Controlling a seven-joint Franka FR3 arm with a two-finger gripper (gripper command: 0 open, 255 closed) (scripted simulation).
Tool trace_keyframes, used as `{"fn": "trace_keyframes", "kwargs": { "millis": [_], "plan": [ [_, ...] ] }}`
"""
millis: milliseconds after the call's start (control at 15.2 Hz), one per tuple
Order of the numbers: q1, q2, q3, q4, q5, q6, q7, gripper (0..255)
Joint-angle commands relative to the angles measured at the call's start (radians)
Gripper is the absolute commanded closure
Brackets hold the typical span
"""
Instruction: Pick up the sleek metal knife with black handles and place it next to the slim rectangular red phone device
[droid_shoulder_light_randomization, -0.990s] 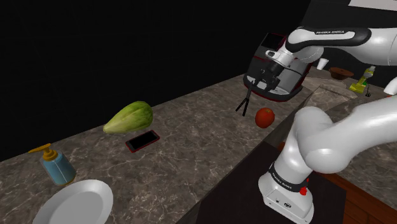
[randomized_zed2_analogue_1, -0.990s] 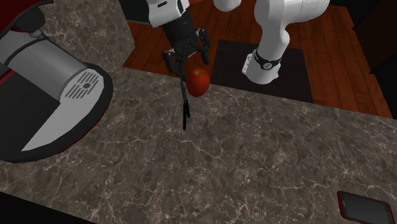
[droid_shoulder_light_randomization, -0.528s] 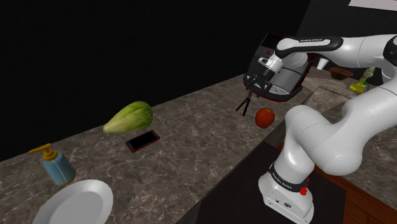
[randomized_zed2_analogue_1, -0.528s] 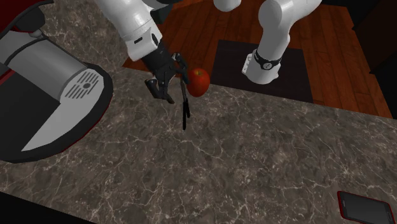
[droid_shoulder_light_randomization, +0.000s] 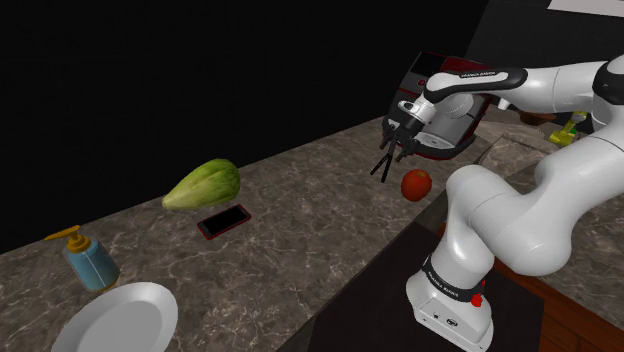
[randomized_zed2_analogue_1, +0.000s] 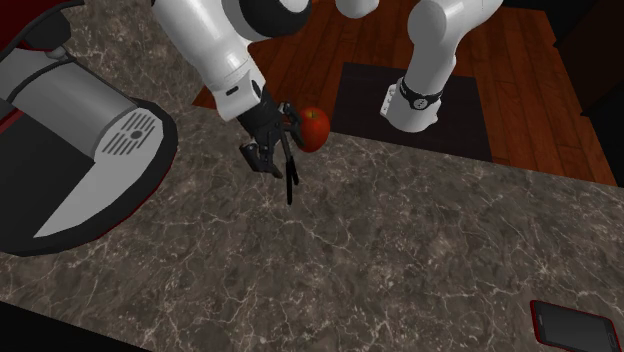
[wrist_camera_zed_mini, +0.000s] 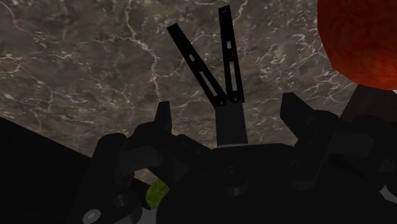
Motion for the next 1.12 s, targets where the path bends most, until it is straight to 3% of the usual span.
{"fn": "trace_keyframes", "kwargs": {
  "millis": [0,396,462,1056],
  "plan": [
    [0.005,-0.001,-0.005,-0.003,-0.002,0.007,0.002,0],
    [0.005,-0.001,-0.005,-0.003,-0.002,0.006,0.002,0],
    [0.005,-0.001,-0.005,-0.003,-0.002,0.006,0.002,255],
    [0.005,-0.001,-0.005,-0.003,-0.002,0.007,0.001,255]
  ]
}}
